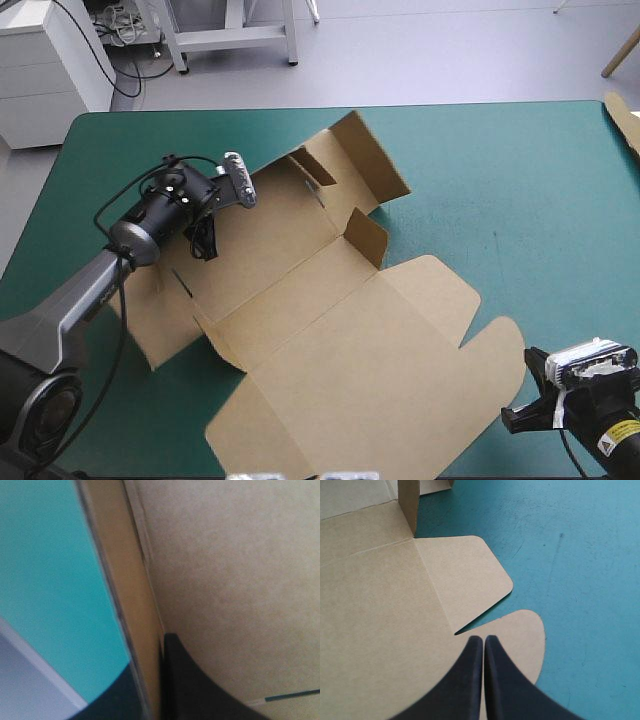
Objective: Fold the box
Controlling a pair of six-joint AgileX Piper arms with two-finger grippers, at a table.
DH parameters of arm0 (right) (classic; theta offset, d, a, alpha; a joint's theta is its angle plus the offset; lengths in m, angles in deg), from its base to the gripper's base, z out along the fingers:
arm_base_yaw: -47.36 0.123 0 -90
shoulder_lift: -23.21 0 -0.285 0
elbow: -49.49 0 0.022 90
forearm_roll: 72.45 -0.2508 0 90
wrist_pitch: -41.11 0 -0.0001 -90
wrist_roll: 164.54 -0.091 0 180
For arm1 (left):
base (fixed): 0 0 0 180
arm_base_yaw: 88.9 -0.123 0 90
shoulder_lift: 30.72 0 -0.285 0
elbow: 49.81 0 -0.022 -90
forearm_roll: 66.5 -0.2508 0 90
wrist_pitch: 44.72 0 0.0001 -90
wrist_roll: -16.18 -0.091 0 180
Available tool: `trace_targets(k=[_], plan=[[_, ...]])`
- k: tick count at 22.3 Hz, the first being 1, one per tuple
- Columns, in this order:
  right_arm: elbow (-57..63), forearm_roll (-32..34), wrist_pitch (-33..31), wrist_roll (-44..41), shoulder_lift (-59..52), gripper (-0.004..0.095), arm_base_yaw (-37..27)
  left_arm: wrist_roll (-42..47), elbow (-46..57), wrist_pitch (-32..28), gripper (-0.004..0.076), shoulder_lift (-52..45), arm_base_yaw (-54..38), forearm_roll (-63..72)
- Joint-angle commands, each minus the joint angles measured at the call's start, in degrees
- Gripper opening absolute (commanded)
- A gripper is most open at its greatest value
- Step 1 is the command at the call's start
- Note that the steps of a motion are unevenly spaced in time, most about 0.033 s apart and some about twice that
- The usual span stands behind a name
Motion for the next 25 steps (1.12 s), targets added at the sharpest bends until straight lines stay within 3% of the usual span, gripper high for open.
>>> trace_targets(k=[1, 5, 8, 15, 17, 19, 22, 25], plan=[[-1.5, 0.2, 3.5, 0.5, 0.5, -0.0002, -0.4, -1.5, -2.0, -10.1, -0.0008, -0.6, 4.5, -13.8], [-1.5, 0.1, 3.5, 0.3, 0.5, -0.0002, -0.4, -1.3, -2.0, -14.3, -0.0008, 0.3, 8.0, -16.2], [-1.5, -0.1, 3.5, 0.3, 0.5, -0.0002, -0.4, 0.8, -2.0, -14.1, -0.0008, 0.3, 10.7, -11.1], [-1.5, -0.1, 3.5, 0.3, 0.5, -0.0002, -0.4, 9.7, -0.9, -15.4, -0.0008, -2.7, 17.5, -14.1], [-1.5, -0.1, 3.5, 0.3, 0.5, -0.0002, -0.4, 16.4, 3.6, -19.6, -0.0008, -6.0, 19.8, -20.2], [-1.5, -0.1, 3.5, 0.3, 0.5, -0.0002, -0.4, 20.8, 7.6, -19.5, -0.0008, -8.0, 21.1, -24.4], [-1.5, -0.1, 3.8, 0.3, 0.5, -0.0002, -0.4, 22.5, 14.1, -23.5, -0.0008, -11.8, 23.0, -26.3], [-1.5, 0.0, 4.0, 0.3, 0.5, -0.0002, -0.4, 32.1, 20.5, -21.4, -0.0008, -15.3, 26.4, -38.4]])
